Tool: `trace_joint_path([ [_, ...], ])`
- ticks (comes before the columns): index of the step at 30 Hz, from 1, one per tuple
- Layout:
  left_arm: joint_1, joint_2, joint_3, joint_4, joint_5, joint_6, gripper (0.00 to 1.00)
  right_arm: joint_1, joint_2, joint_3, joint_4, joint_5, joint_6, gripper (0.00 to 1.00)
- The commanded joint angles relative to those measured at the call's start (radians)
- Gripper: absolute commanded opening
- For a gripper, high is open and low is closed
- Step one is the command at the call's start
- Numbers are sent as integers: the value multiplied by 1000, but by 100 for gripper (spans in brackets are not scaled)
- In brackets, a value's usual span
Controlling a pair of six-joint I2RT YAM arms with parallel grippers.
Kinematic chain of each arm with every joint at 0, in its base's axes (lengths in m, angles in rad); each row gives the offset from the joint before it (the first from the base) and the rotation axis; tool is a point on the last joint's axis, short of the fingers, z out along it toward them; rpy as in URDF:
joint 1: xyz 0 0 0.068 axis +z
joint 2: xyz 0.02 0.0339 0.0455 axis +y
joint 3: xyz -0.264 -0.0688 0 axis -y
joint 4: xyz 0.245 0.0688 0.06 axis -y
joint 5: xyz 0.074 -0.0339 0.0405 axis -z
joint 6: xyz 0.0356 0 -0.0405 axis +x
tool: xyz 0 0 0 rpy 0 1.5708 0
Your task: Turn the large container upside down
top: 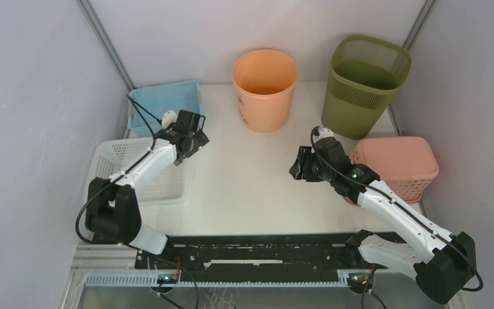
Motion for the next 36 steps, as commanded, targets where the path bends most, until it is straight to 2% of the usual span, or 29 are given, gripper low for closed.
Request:
trace_joint_path([
  [1,45,60,142,-103,-27,-148,100,6,-20,30,2,2,-36,59],
  [7,140,69,133,-90,48,-322,100,7,-12,29,-1,-6,-41,59],
  [16,246,130,207,-124,68,-466,100,18,-3,-2,26,-24,-39,58],
  [28,283,293,298,-113,126,-461,99,40,17,-24,55,-36,-41,59],
  [32,280,291,284,-122,140,-397,97,40,24,-37,69,-40,-39,59],
  [36,264,219,185,-92,123,-369,92,42,40,-39,89,-47,-36,58],
])
